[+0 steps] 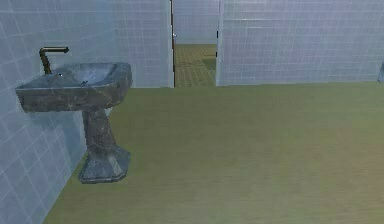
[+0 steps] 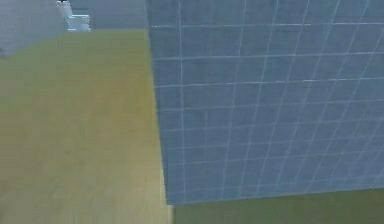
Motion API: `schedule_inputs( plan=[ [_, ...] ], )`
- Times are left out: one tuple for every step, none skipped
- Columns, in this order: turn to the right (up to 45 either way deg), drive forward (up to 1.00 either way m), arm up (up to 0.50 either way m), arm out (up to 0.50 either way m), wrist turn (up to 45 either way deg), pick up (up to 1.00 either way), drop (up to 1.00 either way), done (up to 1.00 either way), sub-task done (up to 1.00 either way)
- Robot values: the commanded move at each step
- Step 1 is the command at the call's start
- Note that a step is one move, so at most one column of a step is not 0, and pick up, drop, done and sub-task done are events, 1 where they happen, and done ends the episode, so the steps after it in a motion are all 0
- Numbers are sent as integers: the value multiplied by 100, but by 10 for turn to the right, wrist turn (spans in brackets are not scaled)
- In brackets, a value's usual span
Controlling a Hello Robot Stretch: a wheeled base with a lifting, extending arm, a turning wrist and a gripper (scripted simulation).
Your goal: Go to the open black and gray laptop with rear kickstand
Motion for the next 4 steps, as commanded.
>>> schedule_inputs(
  plan=[
    [30,0,0,0,0,0,0,0,0],
    [0,100,0,0,0,0,0,0,0],
    [0,100,0,0,0,0,0,0,0],
    [0,100,0,0,0,0,0,0,0]
  ],
)
